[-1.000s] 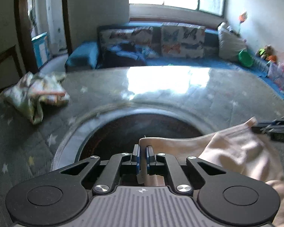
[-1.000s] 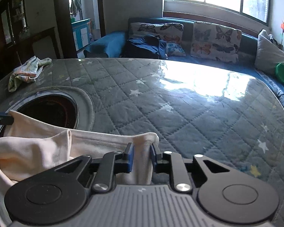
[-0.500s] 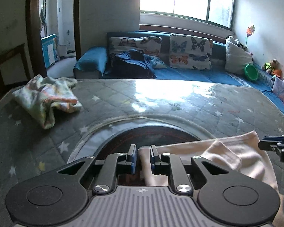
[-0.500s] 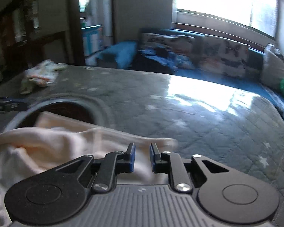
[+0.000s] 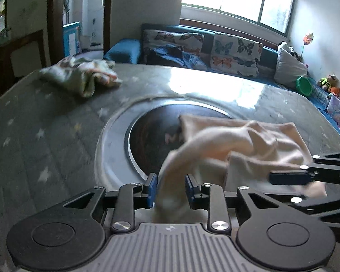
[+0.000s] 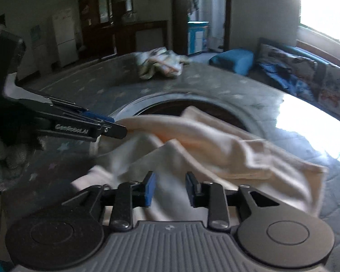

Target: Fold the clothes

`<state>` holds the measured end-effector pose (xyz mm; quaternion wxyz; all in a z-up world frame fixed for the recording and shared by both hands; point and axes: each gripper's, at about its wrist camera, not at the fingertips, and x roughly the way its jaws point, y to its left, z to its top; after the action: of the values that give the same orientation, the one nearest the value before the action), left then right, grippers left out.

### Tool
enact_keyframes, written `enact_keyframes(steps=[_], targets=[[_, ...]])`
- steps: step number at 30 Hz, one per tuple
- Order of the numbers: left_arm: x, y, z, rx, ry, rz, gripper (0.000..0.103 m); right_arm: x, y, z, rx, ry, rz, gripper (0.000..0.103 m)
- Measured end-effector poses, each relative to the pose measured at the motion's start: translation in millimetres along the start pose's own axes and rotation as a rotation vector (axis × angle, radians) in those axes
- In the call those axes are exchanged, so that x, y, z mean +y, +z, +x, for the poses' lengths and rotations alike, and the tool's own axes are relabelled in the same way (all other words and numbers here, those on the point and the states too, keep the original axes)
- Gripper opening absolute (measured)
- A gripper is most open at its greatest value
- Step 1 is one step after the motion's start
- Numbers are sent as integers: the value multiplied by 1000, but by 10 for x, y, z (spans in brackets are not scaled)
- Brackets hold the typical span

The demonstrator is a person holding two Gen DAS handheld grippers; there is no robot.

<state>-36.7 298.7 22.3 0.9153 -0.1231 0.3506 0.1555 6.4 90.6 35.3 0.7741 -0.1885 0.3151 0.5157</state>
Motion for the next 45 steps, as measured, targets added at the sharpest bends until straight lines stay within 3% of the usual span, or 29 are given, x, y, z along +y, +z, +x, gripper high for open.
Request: enact_keyframes(steps=[5, 13, 15, 17, 19, 20, 21, 24, 35, 41, 43, 45], targets=[[-20, -217, -186, 16, -31, -11, 41, 218, -46, 134, 26, 18, -35, 33], [-136, -436, -227, 63, -50, 2, 40, 318, -118, 265, 38, -12, -37, 33], [-152, -465, -223, 71, -49, 3, 39, 322, -134, 266, 26, -27, -36, 26], [-169, -488, -222, 75, -49, 4, 37, 280, -140, 246, 15, -34, -5, 10], [-188, -501, -226, 75, -51, 7, 32, 230, -143, 221, 6, -37, 25, 5], [-199, -506, -234, 73, -54, 10, 25, 210, -147, 193, 0, -43, 35, 4], [-210, -511, -243, 72, -56, 12, 18, 190, -152, 158, -8, -50, 45, 4], [-249, -516, -281, 65, -57, 24, 13, 102, -164, -47, -56, -79, 79, 3], [-309, -582, -524, 61, -102, 54, 6, -397, -394, -903, -196, -274, 211, 2], [-336, -663, -603, 76, -120, 84, 7, -651, -648, -1356, -228, -402, 292, 2], [-351, -660, -587, 76, -123, 89, 8, -733, -734, -1443, -211, -411, 334, 2], [-390, -656, -576, 74, -126, 96, 15, -739, -789, -1444, -190, -391, 341, 5]])
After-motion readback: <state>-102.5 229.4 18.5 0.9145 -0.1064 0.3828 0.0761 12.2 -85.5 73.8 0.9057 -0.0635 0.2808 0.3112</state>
